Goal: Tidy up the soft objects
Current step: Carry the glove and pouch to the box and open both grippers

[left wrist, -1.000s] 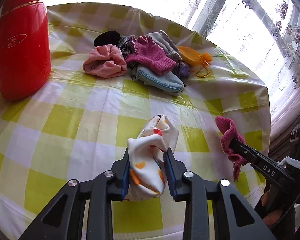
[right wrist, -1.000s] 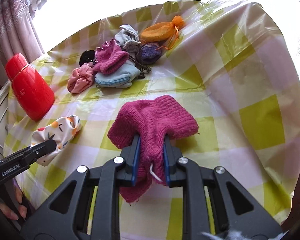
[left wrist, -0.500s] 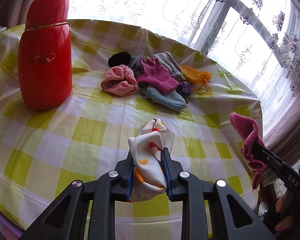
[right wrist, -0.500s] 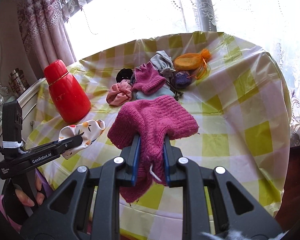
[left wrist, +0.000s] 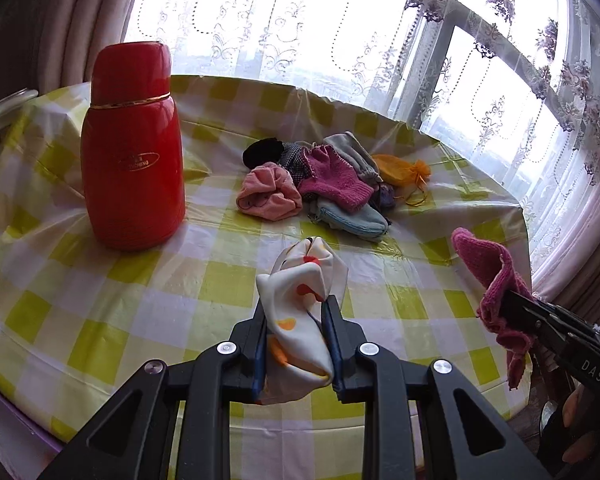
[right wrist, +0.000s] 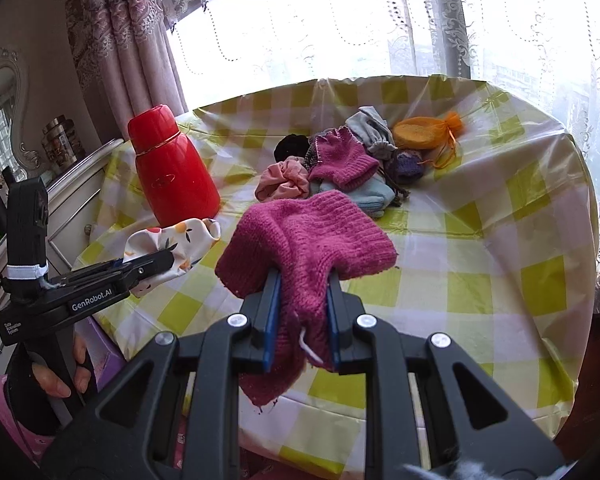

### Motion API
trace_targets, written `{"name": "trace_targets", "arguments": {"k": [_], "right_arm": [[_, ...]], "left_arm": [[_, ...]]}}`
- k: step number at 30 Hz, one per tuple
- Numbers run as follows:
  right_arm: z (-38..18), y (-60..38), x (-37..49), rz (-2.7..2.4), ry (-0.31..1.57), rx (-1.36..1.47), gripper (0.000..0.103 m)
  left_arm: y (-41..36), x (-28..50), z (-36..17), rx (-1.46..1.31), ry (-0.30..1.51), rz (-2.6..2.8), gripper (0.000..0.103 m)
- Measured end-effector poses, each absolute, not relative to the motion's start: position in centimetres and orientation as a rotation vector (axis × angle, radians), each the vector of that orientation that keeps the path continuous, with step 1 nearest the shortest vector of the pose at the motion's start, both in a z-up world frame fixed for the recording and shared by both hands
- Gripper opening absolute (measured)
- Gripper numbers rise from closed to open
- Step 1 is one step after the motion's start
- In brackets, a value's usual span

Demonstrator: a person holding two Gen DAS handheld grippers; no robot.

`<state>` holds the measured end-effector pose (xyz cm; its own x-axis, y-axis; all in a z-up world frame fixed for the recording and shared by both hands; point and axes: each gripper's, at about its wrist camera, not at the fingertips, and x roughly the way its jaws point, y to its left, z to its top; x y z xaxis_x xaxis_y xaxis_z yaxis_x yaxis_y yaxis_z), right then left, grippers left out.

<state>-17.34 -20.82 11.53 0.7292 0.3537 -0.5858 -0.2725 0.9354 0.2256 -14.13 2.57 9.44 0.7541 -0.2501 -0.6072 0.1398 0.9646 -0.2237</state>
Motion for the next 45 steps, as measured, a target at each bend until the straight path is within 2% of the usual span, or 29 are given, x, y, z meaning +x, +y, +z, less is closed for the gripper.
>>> {"name": "trace_targets", "arguments": {"k": [27, 45], "right_arm": [[16.6, -10.6, -21.8, 0.605, 0.541, -0.039, 0.024], [16.7, 2.1, -26.8, 0.963, 0.473, -0.303, 0.024]], "left_arm": [[10.3, -22.9, 14.6, -0.045, 0.488, -0.054, 0.026], [21.5, -32.4, 10.5, -0.146, 0.52, 0.262, 0.026]]}}
